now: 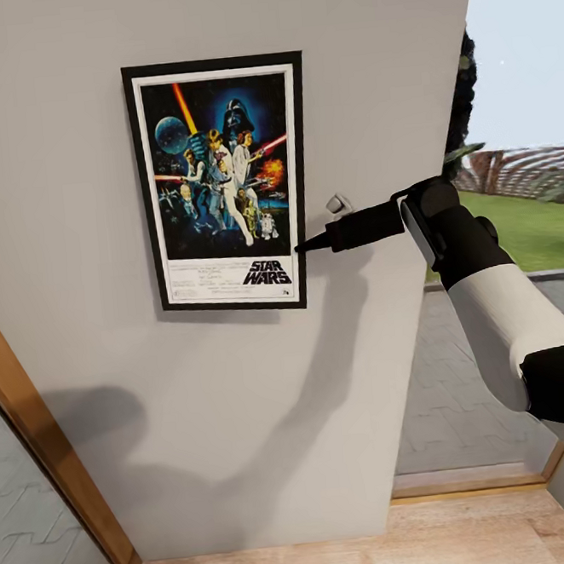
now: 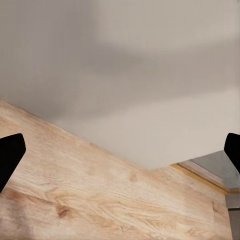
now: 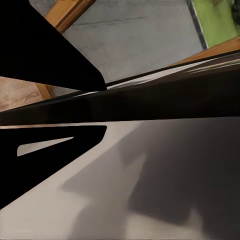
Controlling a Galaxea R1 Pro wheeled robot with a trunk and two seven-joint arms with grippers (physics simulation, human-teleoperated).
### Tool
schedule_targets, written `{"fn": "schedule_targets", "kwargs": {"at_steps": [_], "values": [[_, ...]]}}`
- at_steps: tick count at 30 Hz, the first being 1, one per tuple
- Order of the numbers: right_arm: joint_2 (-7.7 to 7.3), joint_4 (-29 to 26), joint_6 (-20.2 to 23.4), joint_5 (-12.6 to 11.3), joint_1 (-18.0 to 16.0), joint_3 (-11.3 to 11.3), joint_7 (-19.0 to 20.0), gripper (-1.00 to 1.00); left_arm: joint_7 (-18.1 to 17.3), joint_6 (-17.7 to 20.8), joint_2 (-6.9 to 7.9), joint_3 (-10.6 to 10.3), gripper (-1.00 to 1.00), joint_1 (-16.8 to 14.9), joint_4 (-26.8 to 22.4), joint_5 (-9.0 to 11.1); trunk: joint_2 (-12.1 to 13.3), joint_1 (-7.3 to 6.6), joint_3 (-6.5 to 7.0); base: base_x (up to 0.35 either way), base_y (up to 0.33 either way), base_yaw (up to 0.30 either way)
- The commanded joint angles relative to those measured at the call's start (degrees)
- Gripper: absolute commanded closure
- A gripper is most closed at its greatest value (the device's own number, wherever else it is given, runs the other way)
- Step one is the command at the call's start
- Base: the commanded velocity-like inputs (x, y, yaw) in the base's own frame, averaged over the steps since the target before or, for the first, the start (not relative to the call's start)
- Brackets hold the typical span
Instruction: Pick up the poster from the kitchen countertop and hang it on one of the wall nails in the kitchen.
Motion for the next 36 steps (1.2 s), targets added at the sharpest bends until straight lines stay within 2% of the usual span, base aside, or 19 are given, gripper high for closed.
{"fn": "schedule_targets", "kwargs": {"at_steps": [1,36], "values": [[-0.03,0.0,0.1,1.4,-0.1,0.0,0.5,1.00,-0.2,-0.3,0.00,0.5,-1.00,-0.1,0.1,-0.4,-0.1,0.04,-0.10,0.006,0.058,0.000],[-0.03,0.0,0.1,1.3,-0.1,0.0,0.5,1.00,-0.2,-0.3,0.09,0.5,-1.00,-0.1,0.1,-0.4,-0.1,0.04,-0.10,-0.014,0.054,0.000]]}}
